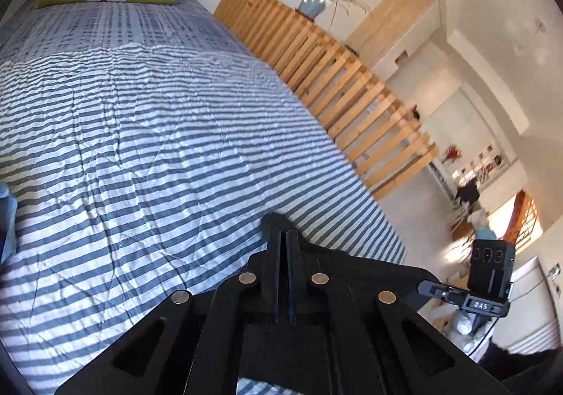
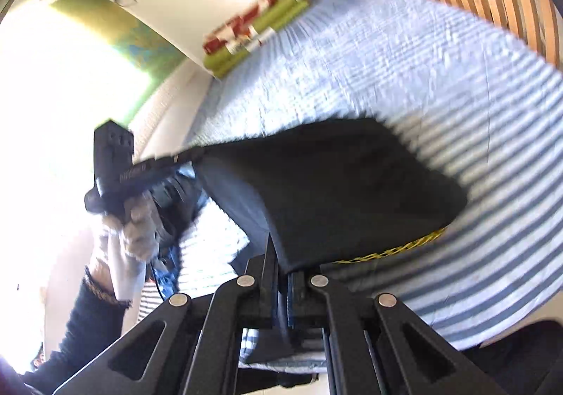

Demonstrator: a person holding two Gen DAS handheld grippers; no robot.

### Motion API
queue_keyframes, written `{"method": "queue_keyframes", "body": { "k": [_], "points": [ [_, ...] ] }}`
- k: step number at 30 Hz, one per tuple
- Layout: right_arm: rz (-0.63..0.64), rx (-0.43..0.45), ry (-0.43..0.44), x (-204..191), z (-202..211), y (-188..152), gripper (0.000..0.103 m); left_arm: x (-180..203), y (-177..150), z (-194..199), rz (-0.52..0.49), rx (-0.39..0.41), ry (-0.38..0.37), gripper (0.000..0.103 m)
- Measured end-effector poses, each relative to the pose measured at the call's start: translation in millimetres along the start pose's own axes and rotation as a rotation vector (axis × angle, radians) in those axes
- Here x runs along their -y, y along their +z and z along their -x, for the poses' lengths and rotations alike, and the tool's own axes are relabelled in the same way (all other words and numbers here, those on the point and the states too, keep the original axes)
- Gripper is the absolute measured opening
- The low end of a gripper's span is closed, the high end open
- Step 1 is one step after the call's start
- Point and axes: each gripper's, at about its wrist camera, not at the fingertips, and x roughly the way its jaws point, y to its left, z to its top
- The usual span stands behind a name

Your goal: Organize objects

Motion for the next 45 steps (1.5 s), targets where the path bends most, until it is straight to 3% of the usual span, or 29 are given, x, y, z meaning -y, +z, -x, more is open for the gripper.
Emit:
{"method": "queue_keyframes", "body": {
  "k": [4, 9, 13, 17, 21, 28, 35, 41, 43, 45],
  "points": [
    [0.078, 0.097, 0.02, -15.3, 38.0, 30.0, 0.003, 26.0, -13.5, 45.4, 0.004, 0.063, -0.008, 0.002],
    [0.167, 0.137, 0.047, -40.6, 63.9, 38.6, 0.003, 64.6, -44.6, 98.1, -0.003, 0.114, 0.012, 0.002],
    [0.172, 0.107, 0.102, -39.6, 82.9, 31.6, 0.003, 84.4, -77.5, 136.0, 0.024, 0.13, 0.003, 0.002],
    [0.181, 0.053, 0.123, -41.4, 83.4, 23.9, 0.003, 77.5, -92.9, 140.3, 0.069, 0.105, 0.037, 0.002],
    [0.171, -0.006, 0.095, -30.6, 48.1, 37.5, 0.003, 23.7, -76.8, 94.2, 0.185, 0.045, 0.064, 0.002],
    [0.015, -0.182, 0.062, 43.3, -83.8, 103.2, 0.003, -85.0, -27.0, -20.2, 0.338, -0.026, 0.118, 0.002],
    [-0.024, -0.292, -0.022, 91.6, -170.0, 141.9, 0.003, -149.5, 5.2, -99.4, 0.365, -0.076, 0.187, 0.001],
    [-0.039, -0.356, -0.053, 112.8, -209.0, 149.9, 0.005, -164.9, 12.7, -129.5, 0.328, -0.103, 0.215, 0.002],
    [-0.095, -0.396, -0.044, 124.1, -215.1, 153.1, 0.007, -169.1, 14.3, -124.0, 0.342, -0.085, 0.229, 0.023],
    [-0.142, -0.423, -0.022, 133.5, -215.0, 156.8, 0.007, -167.6, 14.8, -108.2, 0.328, -0.044, 0.25, 0.036]
  ]
}}
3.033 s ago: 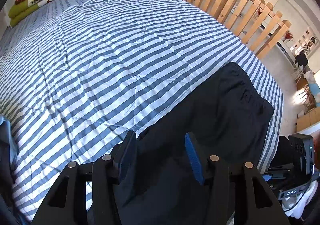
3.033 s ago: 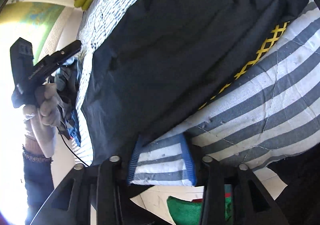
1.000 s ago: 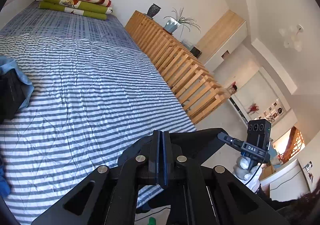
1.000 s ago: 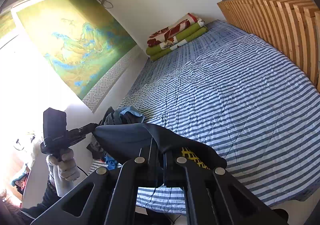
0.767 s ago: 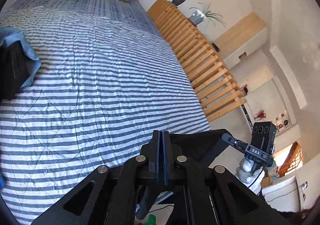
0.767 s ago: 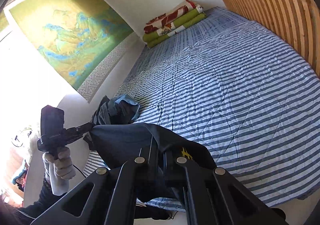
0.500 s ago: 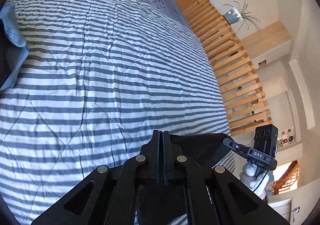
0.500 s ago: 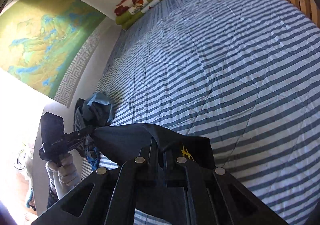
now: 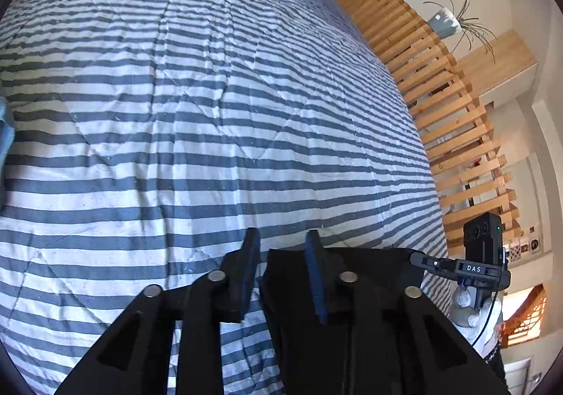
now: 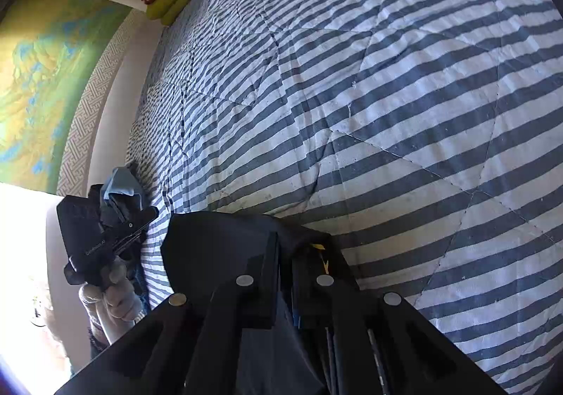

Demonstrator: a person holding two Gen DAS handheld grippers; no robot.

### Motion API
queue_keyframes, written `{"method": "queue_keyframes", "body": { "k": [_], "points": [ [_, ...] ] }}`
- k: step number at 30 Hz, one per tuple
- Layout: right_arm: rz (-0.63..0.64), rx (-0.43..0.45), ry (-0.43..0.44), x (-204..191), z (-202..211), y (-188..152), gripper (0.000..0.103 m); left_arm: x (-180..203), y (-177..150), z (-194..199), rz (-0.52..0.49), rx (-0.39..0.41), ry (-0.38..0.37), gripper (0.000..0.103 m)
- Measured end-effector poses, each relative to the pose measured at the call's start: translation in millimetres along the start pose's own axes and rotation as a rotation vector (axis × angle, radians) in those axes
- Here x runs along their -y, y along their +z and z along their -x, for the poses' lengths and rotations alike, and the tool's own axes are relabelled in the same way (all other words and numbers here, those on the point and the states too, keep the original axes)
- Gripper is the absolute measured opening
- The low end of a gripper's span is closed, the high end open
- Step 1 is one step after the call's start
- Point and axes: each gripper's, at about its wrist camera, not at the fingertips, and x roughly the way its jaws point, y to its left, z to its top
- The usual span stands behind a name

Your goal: Organize objects

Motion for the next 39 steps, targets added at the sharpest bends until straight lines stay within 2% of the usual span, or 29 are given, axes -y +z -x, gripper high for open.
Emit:
{"method": "queue_keyframes", "body": {
  "k": [4, 6, 9, 11, 14, 15, 17, 18, 19, 20, 22, 23, 27, 31, 35, 36, 37, 39],
  "points": [
    [-0.007, 0.035, 0.001, 6.6, 23.8, -3.4, 0.021, 9.2, -18.2, 25.9, -0.067, 0.036, -0.007, 0.036],
    [0.009, 0.091, -0.039, 6.5, 41.2, -8.6, 0.022, 19.3, -33.8, 27.9, -0.12, 0.035, 0.001, 0.035],
    [0.089, 0.172, -0.098, -7.1, 58.2, -22.0, 0.024, 30.6, -57.7, 21.6, -0.166, -0.003, -0.02, 0.035],
    [0.169, 0.173, -0.106, -22.5, 56.2, -33.7, 0.024, 38.1, -71.2, 13.8, -0.191, -0.021, -0.029, 0.035],
    [0.301, 0.147, -0.22, -45.1, 34.2, -53.5, 0.024, 43.6, -87.7, 6.3, -0.207, -0.027, 0.003, 0.035],
    [0.338, 0.146, -0.282, -49.2, 25.7, -61.7, 0.024, 43.6, -90.7, 4.7, -0.201, -0.024, 0.012, 0.037],
    [0.378, 0.156, -0.36, -49.0, 14.0, -75.8, 0.024, 41.0, -94.1, 4.1, -0.179, -0.021, 0.037, 0.05],
    [0.377, 0.153, -0.372, -44.6, 11.6, -80.4, 0.025, 39.0, -95.5, 5.0, -0.17, -0.013, 0.044, 0.06],
    [0.363, 0.146, -0.374, -39.4, 9.4, -83.9, 0.028, 37.5, -96.6, 4.8, -0.169, -0.009, 0.046, 0.064],
    [0.342, 0.141, -0.367, -32.5, 9.6, -85.9, 0.037, 36.5, -97.5, 4.7, -0.171, -0.009, 0.057, 0.064],
    [0.307, 0.146, -0.347, -22.2, 10.2, -87.8, 0.049, 33.8, -97.0, 2.5, -0.166, -0.009, 0.078, 0.065],
    [0.294, 0.151, -0.334, -18.2, 11.8, -88.0, 0.051, 31.0, -95.9, 0.6, -0.151, -0.01, 0.076, 0.065],
    [0.226, 0.161, -0.272, -6.5, 20.4, -78.2, 0.052, 20.4, -82.5, -11.2, -0.112, -0.008, 0.082, 0.065],
    [0.166, 0.165, -0.212, 1.1, 23.3, -59.5, 0.052, 10.6, -73.5, -33.3, -0.059, -0.061, 0.032, 0.065],
    [0.133, 0.111, -0.173, 10.4, 6.2, -47.0, 0.052, 10.0, -72.4, -45.3, -0.068, -0.056, 0.022, 0.062],
    [0.14, 0.114, -0.165, 10.1, 3.1, -46.1, 0.052, 9.0, -71.1, -46.0, -0.059, -0.051, 0.015, 0.054],
    [0.157, 0.129, -0.162, 7.7, 2.9, -45.1, 0.053, 7.9, -70.1, -48.3, -0.049, -0.053, 0.006, 0.04],
    [0.16, 0.139, -0.143, 5.8, 0.8, -42.0, 0.054, 7.8, -69.3, -54.9, -0.045, -0.069, -0.011, 0.02]
  ]
}}
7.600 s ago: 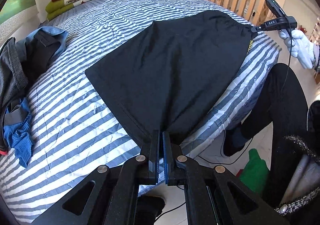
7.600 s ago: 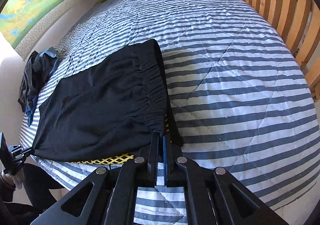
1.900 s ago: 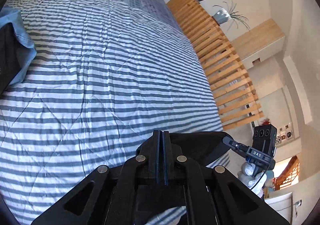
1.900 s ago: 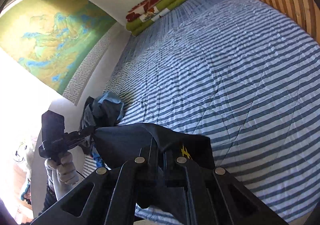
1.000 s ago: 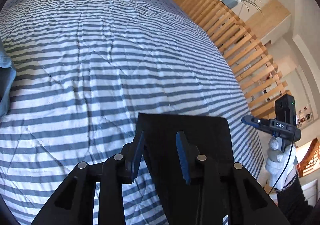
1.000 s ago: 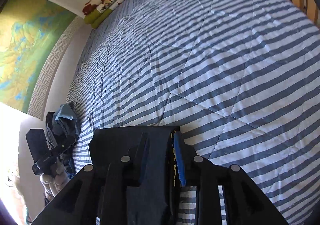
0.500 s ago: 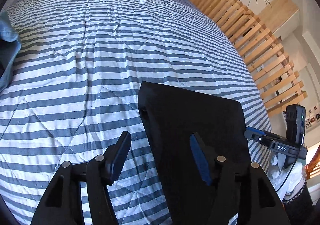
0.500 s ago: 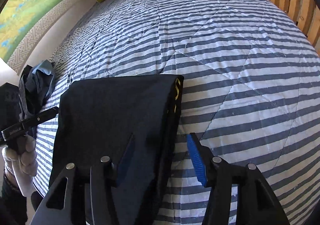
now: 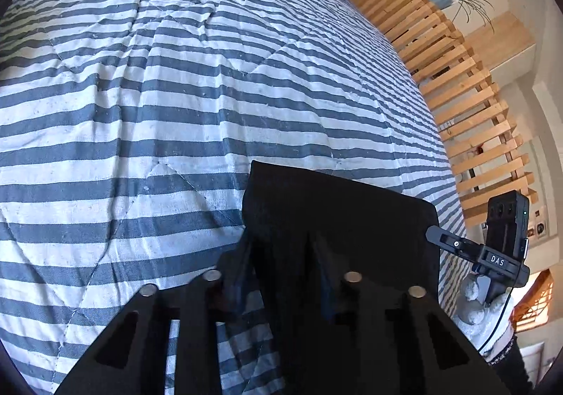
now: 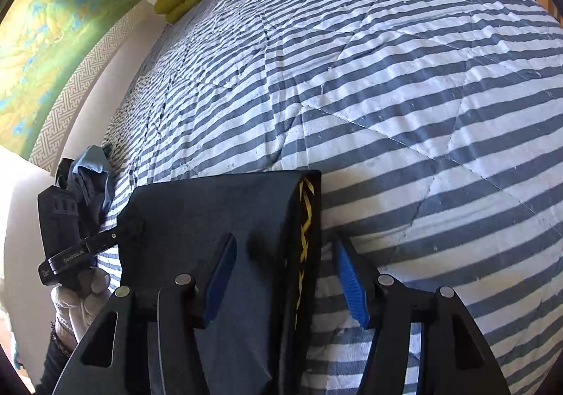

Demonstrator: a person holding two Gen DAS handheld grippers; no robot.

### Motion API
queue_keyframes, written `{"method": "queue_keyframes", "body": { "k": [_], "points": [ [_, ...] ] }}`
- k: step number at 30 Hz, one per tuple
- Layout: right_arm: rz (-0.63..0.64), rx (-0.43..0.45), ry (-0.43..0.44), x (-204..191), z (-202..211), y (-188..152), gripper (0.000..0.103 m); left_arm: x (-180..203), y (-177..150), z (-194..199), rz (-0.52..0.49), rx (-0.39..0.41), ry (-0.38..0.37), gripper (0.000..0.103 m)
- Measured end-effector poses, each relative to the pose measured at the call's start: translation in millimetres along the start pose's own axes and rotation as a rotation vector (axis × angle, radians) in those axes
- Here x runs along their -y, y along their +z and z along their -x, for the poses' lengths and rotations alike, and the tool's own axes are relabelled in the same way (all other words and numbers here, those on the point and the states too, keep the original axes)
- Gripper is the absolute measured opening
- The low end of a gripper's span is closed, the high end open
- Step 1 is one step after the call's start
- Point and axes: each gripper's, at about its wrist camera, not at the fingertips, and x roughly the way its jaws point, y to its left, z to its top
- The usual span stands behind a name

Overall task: Organize objects
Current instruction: 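Lower the folded shorts onto the bed with both tools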

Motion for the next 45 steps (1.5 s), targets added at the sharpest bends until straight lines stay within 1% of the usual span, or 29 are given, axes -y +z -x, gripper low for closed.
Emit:
{"method": "queue_keyframes", "body": {
  "k": [1, 3, 4, 5, 8, 11, 16, 18, 21, 23, 26, 30, 32, 36, 39, 42, 45],
  "points": [
    [-0.004, 0.003, 0.018, -0.8, -2.0, 1.0, 0.053, 2.3, -0.4, -3.1, -0.01, -0.005, -0.002, 0.014],
    [0.019, -0.002, 0.024, -6.3, -6.5, 1.3, 0.035, 9.3, -2.9, -3.9, -0.036, 0.011, 0.017, 0.01],
    [0.032, -0.021, 0.023, -9.1, -10.8, 0.6, 0.01, 12.6, -4.0, -2.0, -0.045, 0.02, 0.023, 0.009],
    [0.033, -0.039, 0.036, -10.7, -13.9, -0.7, 0.005, 15.2, -4.8, 1.3, -0.05, 0.032, 0.024, 0.008],
    [0.056, 0.01, 0.035, -17.6, -4.8, -4.9, 0.005, 27.1, -5.3, 17.1, -0.078, 0.075, 0.015, 0.008],
    [0.093, 0.076, 0.055, -27.4, 18.2, -7.4, 0.005, 49.6, -4.7, 39.9, -0.144, 0.129, 0.023, 0.007],
    [0.208, 0.206, -0.005, -52.4, 65.5, -7.9, 0.005, 95.5, 8.1, 72.5, -0.229, 0.214, -0.004, 0.007],
    [0.228, 0.255, -0.026, -57.6, 85.5, -2.7, 0.005, 112.5, 17.7, 77.6, -0.258, 0.231, -0.018, 0.007],
    [0.242, 0.325, -0.056, -59.3, 113.0, 11.8, 0.005, 135.8, 36.7, 72.4, -0.283, 0.237, -0.036, 0.007],
    [0.249, 0.357, -0.075, -56.0, 126.3, 23.8, 0.005, 150.4, 53.5, 63.3, -0.291, 0.239, -0.045, 0.007],
    [0.26, 0.381, -0.123, -47.0, 138.1, 50.0, 0.005, 168.7, 85.0, 43.2, -0.296, 0.245, -0.065, 0.007],
    [0.244, 0.399, -0.157, -24.5, 141.7, 99.7, 0.005, 188.5, 134.9, 2.6, -0.299, 0.25, -0.069, 0.007],
    [0.238, 0.405, -0.176, -10.2, 138.6, 130.8, 0.005, 194.0, 161.7, -21.2, -0.294, 0.252, -0.062, 0.007],
    [0.246, 0.395, -0.22, 17.1, 114.7, 189.4, 0.005, 194.3, 215.2, -67.7, -0.259, 0.258, -0.06, 0.007],
    [0.234, 0.382, -0.224, 37.0, 90.2, 227.5, 0.005, 189.5, 249.9, -99.4, -0.251, 0.268, -0.039, 0.007],
    [0.25, 0.367, -0.25, 51.5, 64.4, 261.6, 0.005, 181.8, 278.1, -127.9, -0.247, 0.272, -0.025, 0.007],
    [0.265, 0.354, -0.28, 64.5, 39.1, 290.7, 0.005, 172.2, 299.3, -154.7, -0.233, 0.271, -0.024, 0.007]
  ]
}}
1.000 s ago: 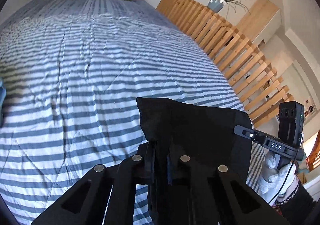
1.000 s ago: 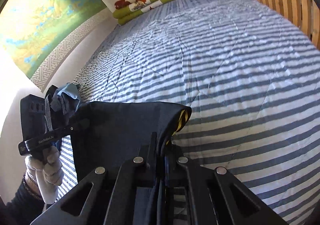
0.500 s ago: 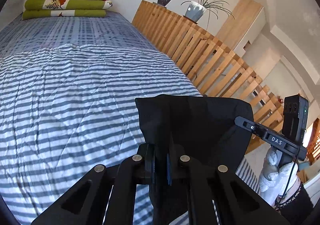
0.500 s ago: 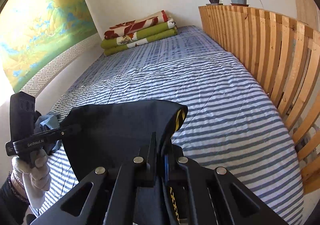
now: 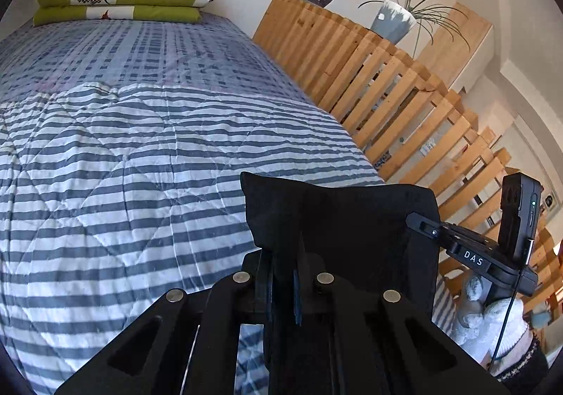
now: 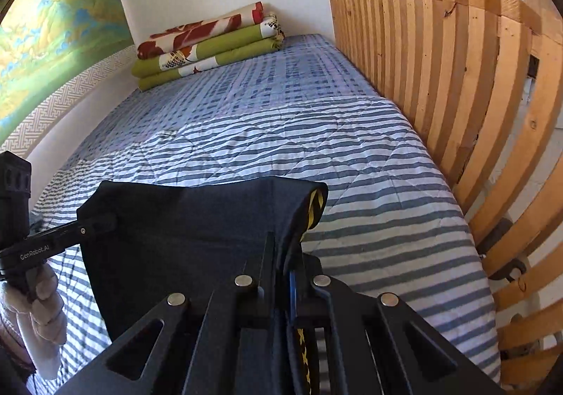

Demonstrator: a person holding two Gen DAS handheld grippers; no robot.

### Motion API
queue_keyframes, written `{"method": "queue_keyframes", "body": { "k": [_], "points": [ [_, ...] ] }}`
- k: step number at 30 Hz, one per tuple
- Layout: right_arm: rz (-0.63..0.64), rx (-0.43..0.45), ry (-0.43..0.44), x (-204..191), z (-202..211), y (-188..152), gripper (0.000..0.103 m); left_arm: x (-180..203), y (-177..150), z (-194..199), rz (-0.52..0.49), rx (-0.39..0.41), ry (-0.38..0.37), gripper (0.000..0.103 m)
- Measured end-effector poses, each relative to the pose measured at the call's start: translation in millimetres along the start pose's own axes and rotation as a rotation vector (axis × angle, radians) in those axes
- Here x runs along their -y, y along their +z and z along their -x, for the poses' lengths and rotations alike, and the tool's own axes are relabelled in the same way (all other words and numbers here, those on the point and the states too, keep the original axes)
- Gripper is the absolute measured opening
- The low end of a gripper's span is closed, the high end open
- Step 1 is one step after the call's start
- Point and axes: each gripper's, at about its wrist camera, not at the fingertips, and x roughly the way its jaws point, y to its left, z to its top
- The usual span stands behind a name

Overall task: Organize objects
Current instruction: 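Lower the folded shorts onto the bed with both tools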

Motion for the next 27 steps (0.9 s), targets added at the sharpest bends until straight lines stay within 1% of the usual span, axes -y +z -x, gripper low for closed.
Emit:
{"method": "queue_keyframes", "body": {
  "k": [2, 3, 5, 6, 7, 8, 9, 10, 12, 13, 14, 16, 19, 20, 22, 24, 26, 27],
  "points": [
    [0.009, -0.004, -0.013, 5.0, -17.6, 4.2, 0.005, -7.8, 4.2, -21.3, 0.008, -0.006, 0.0, 0.007],
    [0.015, -0.006, -0.022, 7.1, -26.1, 6.5, 0.005, -10.3, 4.8, -33.6, 0.004, -0.025, 0.006, 0.009],
    [0.013, -0.029, -0.064, 13.8, -46.3, 10.9, 0.006, -16.1, 5.5, -57.5, 0.007, -0.098, 0.057, 0.021],
    [0.009, -0.056, -0.091, 16.7, -54.6, 11.8, 0.007, -20.7, 2.9, -63.0, 0.028, -0.131, 0.072, 0.034],
    [0.004, -0.089, -0.129, 21.0, -63.0, 13.1, 0.017, -25.5, 0.1, -61.3, 0.054, -0.123, 0.062, 0.035],
    [-0.004, -0.108, -0.179, 24.7, -65.4, 12.9, 0.026, -28.5, -3.1, -55.9, 0.07, -0.097, 0.052, 0.035],
    [-0.014, -0.102, -0.215, 29.6, -62.9, 13.5, 0.027, -29.1, -6.8, -49.7, 0.073, -0.084, 0.042, 0.036],
    [-0.033, -0.084, -0.216, 34.8, -56.6, 12.5, 0.027, -27.4, -11.4, -43.5, 0.069, -0.079, 0.025, 0.036],
    [-0.08, -0.036, -0.179, 42.5, -34.0, 10.1, 0.027, -20.0, -23.6, -30.5, 0.058, -0.07, -0.014, 0.036],
    [-0.086, -0.019, -0.165, 42.5, -23.6, 6.6, 0.027, -14.8, -31.1, -25.8, 0.049, -0.085, -0.04, 0.036],
    [-0.085, -0.007, -0.126, 39.4, -11.8, 1.5, 0.027, -8.8, -39.6, -21.4, 0.041, -0.102, -0.071, 0.035],
    [-0.071, -0.028, -0.056, 30.4, 1.9, -10.0, 0.027, 7.8, -62.1, -5.8, 0.01, -0.137, -0.11, 0.035],
    [-0.044, -0.083, 0.049, 11.2, 20.3, -41.6, 0.027, 24.8, -92.6, 2.2, -0.013, -0.182, -0.138, 0.035],
    [-0.021, -0.102, 0.046, 4.4, 24.8, -51.3, 0.027, 29.2, -100.3, 2.4, -0.027, -0.191, -0.129, 0.035],
    [0.007, -0.118, 0.007, -2.4, 34.7, -69.8, 0.027, 38.3, -112.0, 2.4, -0.063, -0.207, -0.114, 0.035],
    [-0.078, -0.137, 0.02, 10.9, 44.1, -83.7, 0.027, 46.7, -117.9, 3.9, -0.103, -0.208, -0.099, 0.035],
    [-0.188, -0.172, 0.056, 31.8, 47.9, -93.8, 0.027, 51.7, -120.6, 3.7, -0.115, -0.216, -0.108, 0.035],
    [-0.211, -0.18, 0.07, 37.5, 49.4, -96.9, 0.027, 53.0, -120.7, 3.2, -0.114, -0.221, -0.108, 0.035]
  ]
}}
